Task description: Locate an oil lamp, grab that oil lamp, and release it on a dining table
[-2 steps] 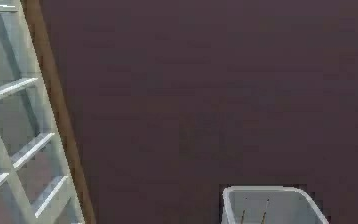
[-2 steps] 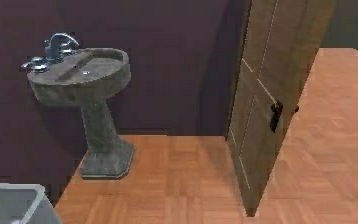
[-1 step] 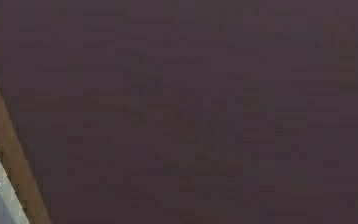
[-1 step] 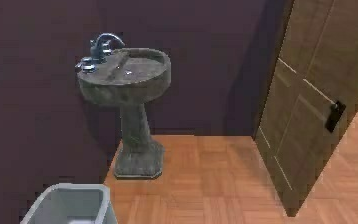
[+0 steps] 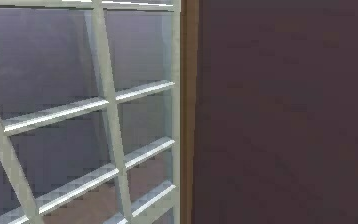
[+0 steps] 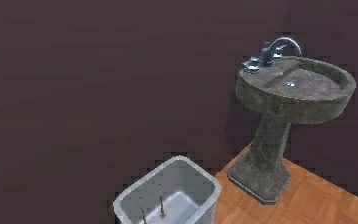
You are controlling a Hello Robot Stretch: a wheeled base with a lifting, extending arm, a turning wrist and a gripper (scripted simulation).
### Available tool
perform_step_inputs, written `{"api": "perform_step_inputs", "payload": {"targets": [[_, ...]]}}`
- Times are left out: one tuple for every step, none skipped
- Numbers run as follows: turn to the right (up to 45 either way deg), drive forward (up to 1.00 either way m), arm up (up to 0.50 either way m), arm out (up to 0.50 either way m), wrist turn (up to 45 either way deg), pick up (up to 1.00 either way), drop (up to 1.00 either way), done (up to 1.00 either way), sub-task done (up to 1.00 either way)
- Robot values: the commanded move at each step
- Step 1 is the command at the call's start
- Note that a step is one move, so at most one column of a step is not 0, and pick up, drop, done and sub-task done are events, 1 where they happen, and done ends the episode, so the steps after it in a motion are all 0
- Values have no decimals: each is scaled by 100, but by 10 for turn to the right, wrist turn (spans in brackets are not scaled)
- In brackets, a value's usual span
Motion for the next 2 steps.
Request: {"api": "perform_step_inputs", "payload": {"targets": [[-60, 0, 0, 0, 0, 0, 0, 0, 0], [-30, 0, 0, 0, 0, 0, 0, 0, 0]]}}
